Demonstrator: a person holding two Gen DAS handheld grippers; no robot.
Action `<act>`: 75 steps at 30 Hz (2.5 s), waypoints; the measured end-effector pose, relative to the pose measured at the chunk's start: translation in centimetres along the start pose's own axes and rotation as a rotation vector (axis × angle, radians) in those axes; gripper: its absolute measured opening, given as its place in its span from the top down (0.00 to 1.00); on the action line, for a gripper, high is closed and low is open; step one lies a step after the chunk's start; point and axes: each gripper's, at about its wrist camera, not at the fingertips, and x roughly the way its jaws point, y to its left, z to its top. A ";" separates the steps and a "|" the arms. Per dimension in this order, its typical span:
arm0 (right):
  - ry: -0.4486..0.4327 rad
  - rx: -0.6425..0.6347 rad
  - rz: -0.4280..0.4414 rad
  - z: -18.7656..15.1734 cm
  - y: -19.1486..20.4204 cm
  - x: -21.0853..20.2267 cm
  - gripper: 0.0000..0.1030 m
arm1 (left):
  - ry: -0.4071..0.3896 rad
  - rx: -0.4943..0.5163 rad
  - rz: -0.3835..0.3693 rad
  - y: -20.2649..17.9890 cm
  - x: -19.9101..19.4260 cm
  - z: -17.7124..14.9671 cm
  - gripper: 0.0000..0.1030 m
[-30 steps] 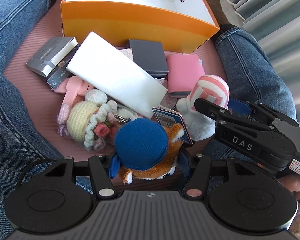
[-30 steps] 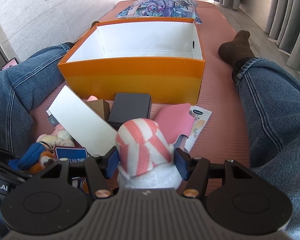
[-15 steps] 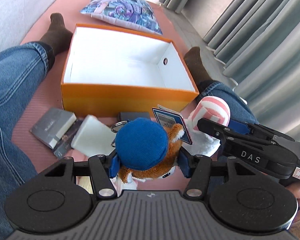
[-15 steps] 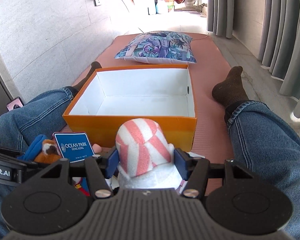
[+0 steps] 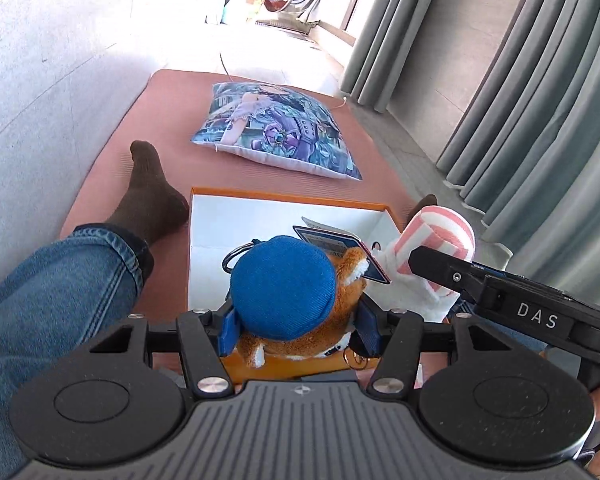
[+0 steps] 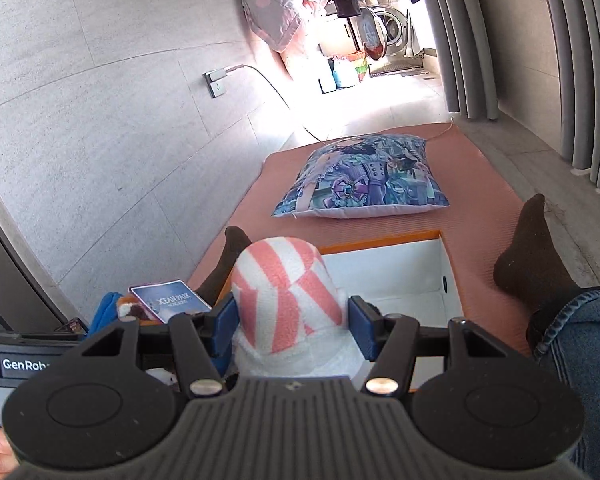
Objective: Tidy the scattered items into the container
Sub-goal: 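Carry both plushes into the orange box and open both tools, then withdraw both tools from the box back toward the pile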
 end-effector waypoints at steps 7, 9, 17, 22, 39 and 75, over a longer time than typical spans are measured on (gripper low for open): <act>0.026 0.011 -0.015 0.2 0.7 5.9 0.41 | 0.115 0.011 0.043 1.6 5.1 1.9 0.36; 0.061 0.010 -0.038 -0.2 0.7 7.6 0.41 | 0.192 -0.010 0.052 2.5 7.0 1.8 0.36; 0.204 0.082 -0.043 -2.2 -0.8 11.8 0.41 | 0.322 -0.005 0.106 3.6 10.4 0.8 0.36; 0.269 0.118 -0.050 -2.9 -1.5 12.9 0.41 | 0.352 0.041 0.150 3.0 11.1 0.2 0.34; 0.358 0.157 -0.024 -3.5 -2.5 14.5 0.36 | 0.368 0.122 0.151 2.4 11.4 -0.4 0.28; -0.004 -0.020 0.012 -1.9 1.6 -0.5 0.35 | -0.001 0.019 0.026 1.0 -1.7 -1.6 0.29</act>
